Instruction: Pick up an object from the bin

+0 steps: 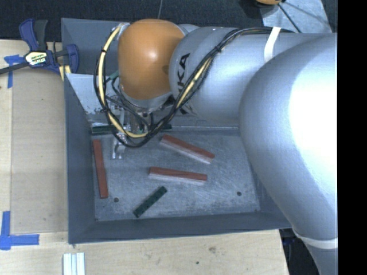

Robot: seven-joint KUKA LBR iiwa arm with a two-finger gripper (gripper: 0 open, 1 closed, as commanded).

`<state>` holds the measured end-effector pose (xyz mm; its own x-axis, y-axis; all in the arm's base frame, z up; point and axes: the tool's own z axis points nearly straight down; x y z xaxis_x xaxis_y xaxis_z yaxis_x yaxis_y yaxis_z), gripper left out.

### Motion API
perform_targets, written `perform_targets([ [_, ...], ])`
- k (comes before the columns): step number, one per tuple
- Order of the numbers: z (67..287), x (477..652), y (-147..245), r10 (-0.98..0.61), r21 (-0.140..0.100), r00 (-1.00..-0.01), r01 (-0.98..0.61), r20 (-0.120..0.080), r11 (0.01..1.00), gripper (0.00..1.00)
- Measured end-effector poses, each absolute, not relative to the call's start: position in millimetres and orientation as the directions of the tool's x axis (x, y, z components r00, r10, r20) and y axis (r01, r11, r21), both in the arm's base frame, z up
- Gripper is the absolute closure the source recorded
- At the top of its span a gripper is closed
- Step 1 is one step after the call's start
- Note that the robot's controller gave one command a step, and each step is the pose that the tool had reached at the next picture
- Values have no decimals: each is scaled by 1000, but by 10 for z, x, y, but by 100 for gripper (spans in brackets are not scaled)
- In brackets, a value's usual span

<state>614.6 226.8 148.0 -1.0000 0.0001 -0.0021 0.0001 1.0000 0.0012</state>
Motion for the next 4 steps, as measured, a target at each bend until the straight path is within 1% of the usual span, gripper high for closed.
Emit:
perform_targets([
  [1,717,6234,1666,55,2,-998,55,-3,998,0],
  [2,790,6225,1728,54,2,-999,54,-4,999,0],
  [3,750,6240,1329,228,11,-974,228,10,974,0],
  [4,757,6257,1383,248,-5,-969,248,13,969,0],
])
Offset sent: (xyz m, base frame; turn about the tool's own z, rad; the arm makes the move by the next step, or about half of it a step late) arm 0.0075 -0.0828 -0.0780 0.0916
